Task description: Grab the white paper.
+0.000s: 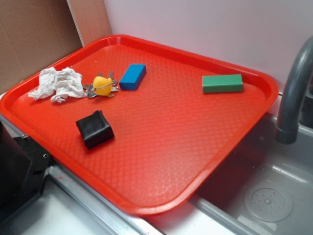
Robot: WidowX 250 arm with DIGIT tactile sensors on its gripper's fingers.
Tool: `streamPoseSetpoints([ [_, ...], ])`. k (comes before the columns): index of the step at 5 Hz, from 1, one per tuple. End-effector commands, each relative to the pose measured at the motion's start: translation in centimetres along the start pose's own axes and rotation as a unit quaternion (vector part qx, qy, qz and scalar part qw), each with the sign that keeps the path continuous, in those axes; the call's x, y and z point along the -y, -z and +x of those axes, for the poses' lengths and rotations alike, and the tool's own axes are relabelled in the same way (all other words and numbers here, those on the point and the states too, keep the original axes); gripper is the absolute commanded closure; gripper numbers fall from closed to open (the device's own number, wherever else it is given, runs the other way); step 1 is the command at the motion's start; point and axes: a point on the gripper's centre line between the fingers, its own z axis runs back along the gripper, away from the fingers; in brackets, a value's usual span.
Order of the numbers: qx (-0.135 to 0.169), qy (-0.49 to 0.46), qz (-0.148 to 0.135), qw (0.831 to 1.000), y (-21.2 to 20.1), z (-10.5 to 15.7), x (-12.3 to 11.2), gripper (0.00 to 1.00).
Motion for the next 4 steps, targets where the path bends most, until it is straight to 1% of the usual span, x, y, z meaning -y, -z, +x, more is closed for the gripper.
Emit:
streamPoseSetpoints([
  [1, 0.000, 0.000, 0.000, 1.000, 0.0, 0.0, 0.0, 0.00],
  [2, -0.013, 0.121, 0.005, 0.993, 3.7, -0.5, -3.2, 0.00],
  [3, -0.035, 0.182, -0.017, 0.983, 6.6, -1.5, -6.1, 0.00],
  [4, -0.060, 0.226, -0.004, 0.972, 9.7, -1.3, -8.7, 0.00],
])
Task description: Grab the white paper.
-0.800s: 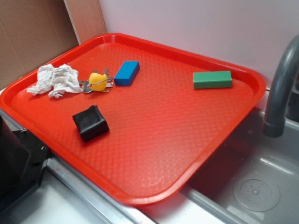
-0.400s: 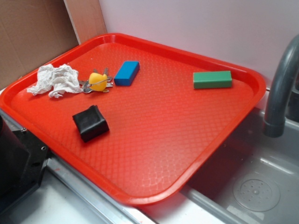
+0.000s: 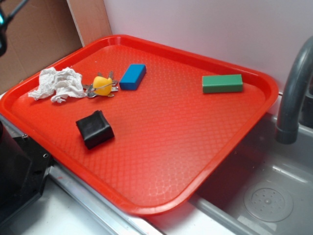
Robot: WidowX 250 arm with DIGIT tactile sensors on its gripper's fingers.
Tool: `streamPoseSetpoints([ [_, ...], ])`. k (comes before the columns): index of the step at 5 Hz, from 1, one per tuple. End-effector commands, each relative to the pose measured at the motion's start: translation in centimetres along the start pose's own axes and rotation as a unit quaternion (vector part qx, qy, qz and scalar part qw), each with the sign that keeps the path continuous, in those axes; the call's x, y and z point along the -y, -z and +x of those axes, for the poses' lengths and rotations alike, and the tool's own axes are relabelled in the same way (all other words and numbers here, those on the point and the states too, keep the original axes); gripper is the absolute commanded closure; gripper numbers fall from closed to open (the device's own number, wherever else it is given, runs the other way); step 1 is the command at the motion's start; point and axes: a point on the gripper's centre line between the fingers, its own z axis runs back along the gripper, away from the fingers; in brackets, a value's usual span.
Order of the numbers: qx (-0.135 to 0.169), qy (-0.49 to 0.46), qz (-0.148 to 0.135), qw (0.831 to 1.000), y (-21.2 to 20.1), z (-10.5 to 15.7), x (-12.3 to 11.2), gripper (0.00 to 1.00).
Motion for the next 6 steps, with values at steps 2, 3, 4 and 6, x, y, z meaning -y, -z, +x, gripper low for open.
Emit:
streamPoseSetpoints([
  [2, -0.031, 0.088, 0.031, 0.995, 6.7, 2.4, -8.4, 0.00],
  [3, -0.024, 0.096, 0.061, 0.993, 7.0, 2.4, -10.4, 0.00],
  [4, -0.034, 0.121, 0.073, 0.989, 9.1, 2.7, -11.9, 0.00],
  [6, -0.060, 0.122, 0.056, 0.989, 13.5, 3.6, -11.6, 1.00],
])
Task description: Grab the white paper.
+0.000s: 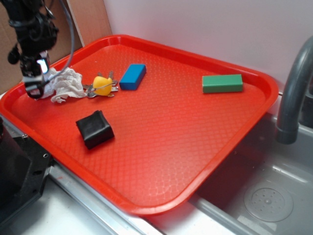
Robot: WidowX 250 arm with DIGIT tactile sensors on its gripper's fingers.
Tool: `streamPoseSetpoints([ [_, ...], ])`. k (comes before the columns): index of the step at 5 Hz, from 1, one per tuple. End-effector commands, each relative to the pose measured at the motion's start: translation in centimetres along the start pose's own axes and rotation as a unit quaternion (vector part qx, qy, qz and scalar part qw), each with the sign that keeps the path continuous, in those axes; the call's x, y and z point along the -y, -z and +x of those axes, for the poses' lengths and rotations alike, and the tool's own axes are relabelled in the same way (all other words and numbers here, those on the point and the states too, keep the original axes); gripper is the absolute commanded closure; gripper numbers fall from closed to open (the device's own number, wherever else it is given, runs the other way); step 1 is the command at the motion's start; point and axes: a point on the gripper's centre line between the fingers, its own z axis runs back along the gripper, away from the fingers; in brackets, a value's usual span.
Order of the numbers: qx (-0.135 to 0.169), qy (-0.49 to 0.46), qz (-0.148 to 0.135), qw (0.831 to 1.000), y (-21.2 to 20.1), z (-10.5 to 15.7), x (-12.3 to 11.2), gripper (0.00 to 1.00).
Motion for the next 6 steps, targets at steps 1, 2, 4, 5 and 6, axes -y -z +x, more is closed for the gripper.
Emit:
streamPoseSetpoints([
  [1, 0.012, -0.010, 0.016, 1.000, 0.2, 1.2, -0.1, 1.00],
  [2, 0.006, -0.021, 0.032, 0.999, -1.9, 1.0, 0.4, 1.00],
  [4, 0.006, -0.109, 0.060, 0.992, -12.1, 1.7, 3.5, 1.00],
  [5, 0.032, -0.126, 0.041, 0.991, -16.3, 2.9, 5.2, 1.00],
  [6, 0.051, -0.104, 0.037, 0.993, -16.1, 2.7, 5.8, 1.00],
])
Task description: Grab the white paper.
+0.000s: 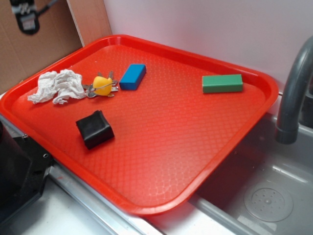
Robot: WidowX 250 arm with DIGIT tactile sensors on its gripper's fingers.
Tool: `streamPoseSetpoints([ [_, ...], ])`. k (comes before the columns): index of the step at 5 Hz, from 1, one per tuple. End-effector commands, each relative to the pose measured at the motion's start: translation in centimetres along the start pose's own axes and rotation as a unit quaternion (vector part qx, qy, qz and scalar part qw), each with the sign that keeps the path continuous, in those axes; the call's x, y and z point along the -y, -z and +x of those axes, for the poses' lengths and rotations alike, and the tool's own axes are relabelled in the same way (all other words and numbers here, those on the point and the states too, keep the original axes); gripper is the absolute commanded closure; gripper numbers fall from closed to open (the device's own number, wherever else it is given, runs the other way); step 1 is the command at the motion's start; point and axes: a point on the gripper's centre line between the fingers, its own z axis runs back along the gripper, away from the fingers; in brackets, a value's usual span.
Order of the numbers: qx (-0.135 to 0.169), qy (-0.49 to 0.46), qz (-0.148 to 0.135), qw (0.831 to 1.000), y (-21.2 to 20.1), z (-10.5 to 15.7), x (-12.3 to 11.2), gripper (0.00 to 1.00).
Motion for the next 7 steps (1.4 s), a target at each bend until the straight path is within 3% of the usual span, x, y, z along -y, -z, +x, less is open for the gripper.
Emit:
streamPoseSetpoints([
  [1, 0.047, 0.048, 0.027, 0.997, 1.7, -1.1, -1.4, 0.00],
  [2, 0.063, 0.065, 0.025, 0.996, 4.2, -1.0, -2.6, 0.00],
  [3, 0.093, 0.079, 0.002, 0.993, 7.1, -0.1, -2.4, 0.00],
  [5, 0.078, 0.093, -0.053, 0.991, 12.4, 0.8, -2.4, 0.00],
  [7, 0.028, 0.093, -0.086, 0.991, 17.1, -0.2, -2.6, 0.00],
])
